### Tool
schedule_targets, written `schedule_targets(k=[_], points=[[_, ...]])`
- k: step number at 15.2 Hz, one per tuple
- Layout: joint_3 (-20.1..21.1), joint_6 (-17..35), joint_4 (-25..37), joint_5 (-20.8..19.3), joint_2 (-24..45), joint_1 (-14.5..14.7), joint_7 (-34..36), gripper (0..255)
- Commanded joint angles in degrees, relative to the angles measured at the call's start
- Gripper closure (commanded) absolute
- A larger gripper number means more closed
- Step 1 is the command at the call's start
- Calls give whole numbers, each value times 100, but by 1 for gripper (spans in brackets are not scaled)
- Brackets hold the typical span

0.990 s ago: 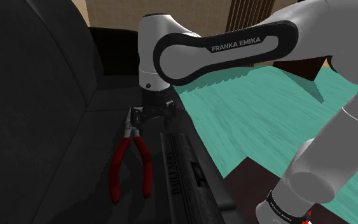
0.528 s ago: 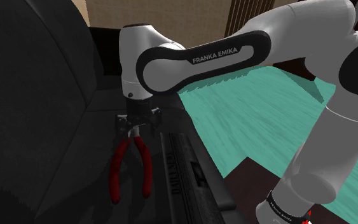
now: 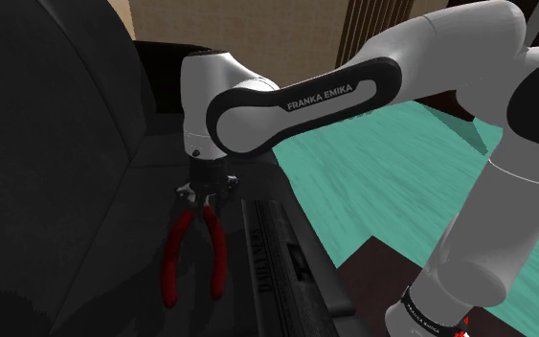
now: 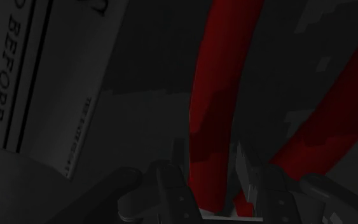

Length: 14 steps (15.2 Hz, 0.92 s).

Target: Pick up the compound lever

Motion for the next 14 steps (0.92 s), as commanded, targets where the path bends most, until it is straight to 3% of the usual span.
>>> schedule_targets(k=[1, 7, 14], points=[[-21, -61, -37, -10, 19, -17, -11, 255], [-3, -69, -11, -24, 40, 0, 30, 255], [-8, -591, 412, 48, -79, -14, -15, 255]])
